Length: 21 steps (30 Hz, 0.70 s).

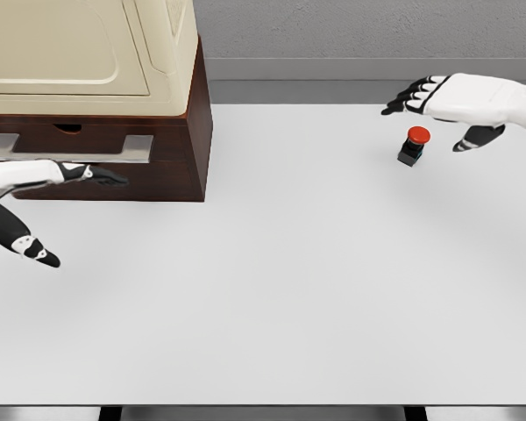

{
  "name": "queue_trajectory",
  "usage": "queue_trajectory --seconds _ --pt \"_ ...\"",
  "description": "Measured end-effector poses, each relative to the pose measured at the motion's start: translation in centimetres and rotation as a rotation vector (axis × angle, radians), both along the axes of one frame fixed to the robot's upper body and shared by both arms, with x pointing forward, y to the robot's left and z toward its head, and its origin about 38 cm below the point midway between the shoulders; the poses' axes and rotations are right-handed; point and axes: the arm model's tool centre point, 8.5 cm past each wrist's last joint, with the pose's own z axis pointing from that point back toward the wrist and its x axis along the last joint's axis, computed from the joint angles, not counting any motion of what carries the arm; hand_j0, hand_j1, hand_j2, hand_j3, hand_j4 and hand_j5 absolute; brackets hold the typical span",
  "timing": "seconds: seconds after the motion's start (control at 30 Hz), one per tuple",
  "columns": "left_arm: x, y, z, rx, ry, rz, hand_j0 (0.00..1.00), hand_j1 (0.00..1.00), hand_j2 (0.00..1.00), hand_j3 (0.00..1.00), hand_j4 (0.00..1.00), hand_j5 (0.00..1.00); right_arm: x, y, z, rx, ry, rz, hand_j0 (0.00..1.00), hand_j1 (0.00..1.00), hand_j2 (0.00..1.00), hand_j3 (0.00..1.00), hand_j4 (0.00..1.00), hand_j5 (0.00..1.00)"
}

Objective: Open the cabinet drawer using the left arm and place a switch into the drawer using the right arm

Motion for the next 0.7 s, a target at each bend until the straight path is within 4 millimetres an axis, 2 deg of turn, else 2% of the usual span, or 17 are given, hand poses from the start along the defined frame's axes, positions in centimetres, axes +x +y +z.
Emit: queue_trajectory --seconds 0.1,0.17,0.3,0.4,0.53,0.7 --pt "0.3 0.5 1.2 0.002 -0.004 0.038 1.0 1.0 1.0 1.0 1.0 1.0 0.8 0.0 -0.3 -0.003 0.016 -0.013 1.0 1.0 1.0 1.0 1.0 1.0" --pt "0.3 0.9 1.4 0.006 0.006 0.063 1.0 1.0 1.0 1.0 1.0 1.0 1.7 0.2 0.3 -0.005 0.011 -0.021 1.0 1.0 1.0 1.0 1.0 1.0" --pt "0.6 1.4 1.5 0.029 0.03 0.11 1.0 1.0 1.0 1.0 1.0 1.0 3.2 0.5 -1.6 -0.028 0.066 -0.047 1.0 1.0 1.0 1.0 1.0 1.0" --pt "0.8 1.5 1.4 0.059 0.037 0.133 1.0 1.0 1.0 1.0 1.0 1.0 3.5 0.4 -3.0 -0.046 0.096 -0.06 1.0 1.0 1.0 1.0 1.0 1.0" --pt "1.2 1.6 1.5 0.09 0.041 0.159 1.0 1.0 1.0 1.0 1.0 1.0 3.8 -0.1 -3.9 -0.06 0.118 -0.083 1.0 1.0 1.0 1.0 1.0 1.0" --pt "1.9 2.1 3.1 0.099 0.016 0.212 1.0 1.0 1.0 1.0 1.0 1.0 4.1 -0.4 -4.5 -0.064 0.133 -0.1 1.0 1.0 1.0 1.0 1.0 1.0"
